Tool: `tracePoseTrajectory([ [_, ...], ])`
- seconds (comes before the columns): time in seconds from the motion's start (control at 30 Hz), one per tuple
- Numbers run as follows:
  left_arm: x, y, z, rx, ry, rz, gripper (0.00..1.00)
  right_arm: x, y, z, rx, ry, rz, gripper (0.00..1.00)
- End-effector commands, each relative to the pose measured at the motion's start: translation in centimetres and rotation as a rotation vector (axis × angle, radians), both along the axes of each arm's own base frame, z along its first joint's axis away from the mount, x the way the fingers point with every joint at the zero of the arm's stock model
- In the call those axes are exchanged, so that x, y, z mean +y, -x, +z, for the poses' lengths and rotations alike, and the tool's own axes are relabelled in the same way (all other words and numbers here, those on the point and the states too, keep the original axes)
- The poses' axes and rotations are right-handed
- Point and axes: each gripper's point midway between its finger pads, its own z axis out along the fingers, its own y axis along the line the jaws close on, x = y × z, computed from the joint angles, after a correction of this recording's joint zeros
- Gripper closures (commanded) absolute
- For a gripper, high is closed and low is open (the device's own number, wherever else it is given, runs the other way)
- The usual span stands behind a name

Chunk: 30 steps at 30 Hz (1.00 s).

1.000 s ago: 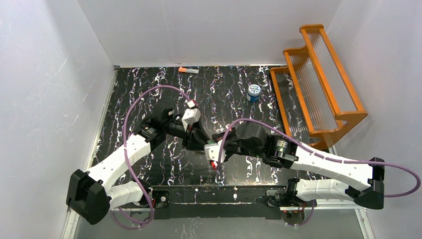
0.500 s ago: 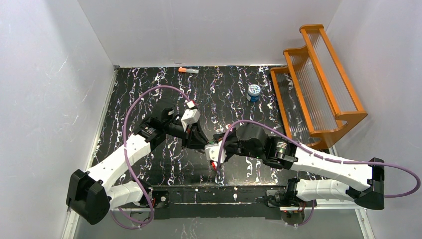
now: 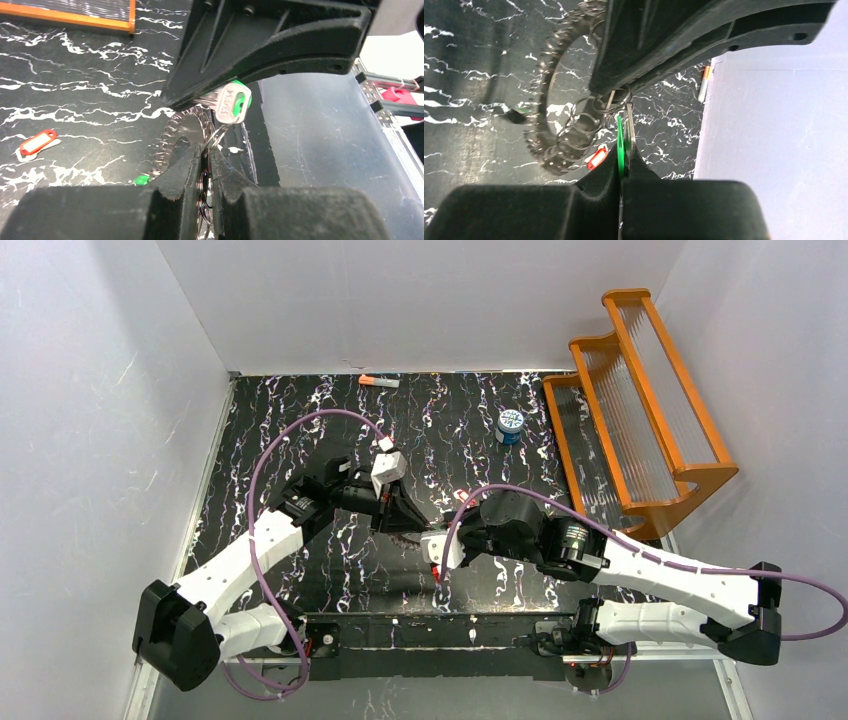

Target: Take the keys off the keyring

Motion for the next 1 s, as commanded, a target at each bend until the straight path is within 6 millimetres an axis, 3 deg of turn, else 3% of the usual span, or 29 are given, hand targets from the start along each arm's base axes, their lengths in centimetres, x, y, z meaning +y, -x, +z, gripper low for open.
tracePoseTrajectory([
  [0.0, -0.3, -2.7, 0.5, 0.003, -0.022, 0.140, 1.00, -0.7, 0.5, 1.5, 0.017, -0.037, -0.009, 0.99],
  [0.47, -0.6, -4.1, 0.7, 0.064, 0.002, 0.227, 1.00, -1.2, -0.3, -2.0, 0.023, 0.038, -0.062, 0.99],
  [0.67, -0.6, -3.7, 0.8, 0.061, 0.009, 0.206, 1.00, -1.1, -1.2, -0.7, -0.049, 0.003, -0.084, 0.99],
  [0.97, 0.2, -2.2, 1.1, -0.004, -0.003, 0.143, 0.62, 0.5, -1.1, 1.8, -0.087, -0.016, -0.025, 0.99],
])
